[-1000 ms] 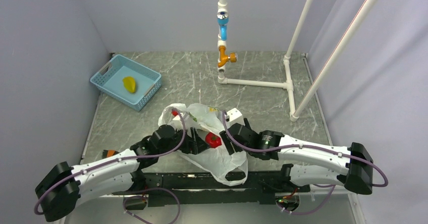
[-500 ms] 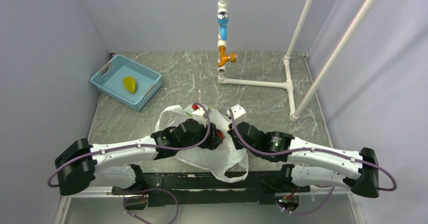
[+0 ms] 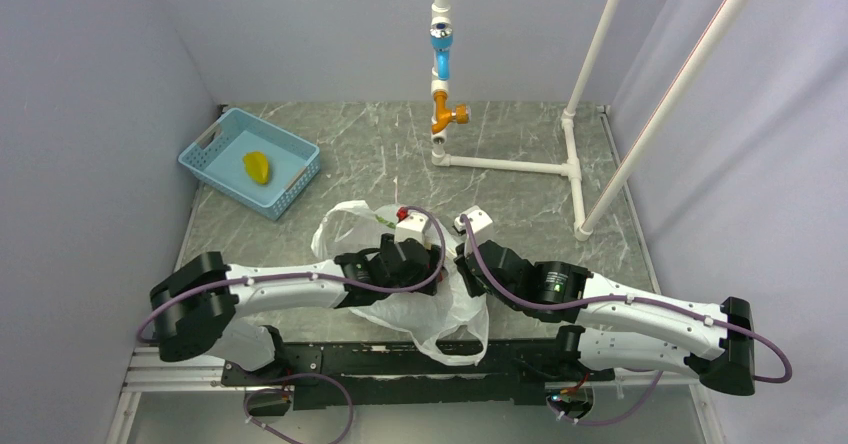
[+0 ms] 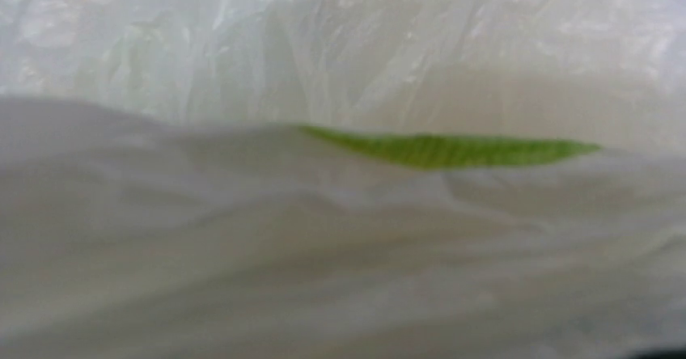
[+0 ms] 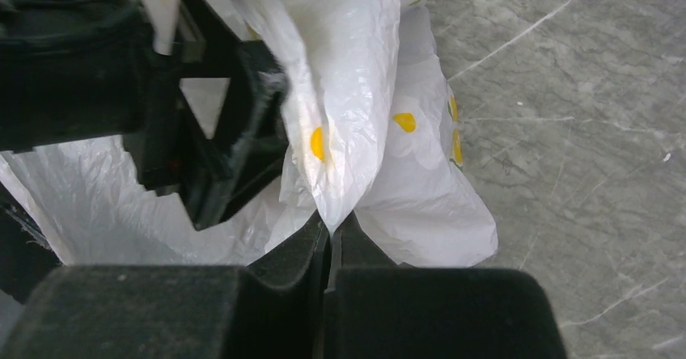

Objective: Take the fake fruits out of the plastic bag
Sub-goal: Take out the fake fruit from the plastic bag.

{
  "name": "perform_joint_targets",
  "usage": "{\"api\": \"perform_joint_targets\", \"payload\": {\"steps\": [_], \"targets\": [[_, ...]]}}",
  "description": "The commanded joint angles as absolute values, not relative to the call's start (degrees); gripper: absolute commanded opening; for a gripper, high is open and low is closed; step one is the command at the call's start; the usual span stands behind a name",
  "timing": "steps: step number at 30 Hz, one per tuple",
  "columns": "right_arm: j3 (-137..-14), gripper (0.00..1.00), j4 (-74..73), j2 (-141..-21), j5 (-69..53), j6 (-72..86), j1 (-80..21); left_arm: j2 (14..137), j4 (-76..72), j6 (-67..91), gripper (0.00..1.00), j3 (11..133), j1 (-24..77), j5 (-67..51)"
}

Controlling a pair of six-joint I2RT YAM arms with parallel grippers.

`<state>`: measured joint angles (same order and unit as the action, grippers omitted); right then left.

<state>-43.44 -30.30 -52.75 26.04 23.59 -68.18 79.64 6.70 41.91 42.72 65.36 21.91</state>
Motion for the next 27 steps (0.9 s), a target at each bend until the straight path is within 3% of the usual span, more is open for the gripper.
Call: {"api": "perform_joint_targets", "payload": {"steps": [1, 14, 20, 27], "targets": [[-44.7, 0.0, -29.8, -52.0, 26.1, 23.8, -68.4, 84.0, 8.5, 44.0, 0.87, 48.2, 65.6, 23.6], [-42.7, 0.0, -29.8, -50.6, 26.9, 23.7, -68.5, 89.1, 7.7, 46.8, 0.84, 46.9, 66.1, 21.2], [-42.4, 0.0, -29.7, -51.3, 26.1, 23.9, -68.5, 88.8, 9.9, 44.9, 0.58, 48.2, 66.0, 21.2], [-41.7, 0.0, -28.8, -50.8, 24.8, 24.2, -68.4, 81.3, 12.0, 42.7, 0.39, 48.3, 66.0, 21.6]]}}
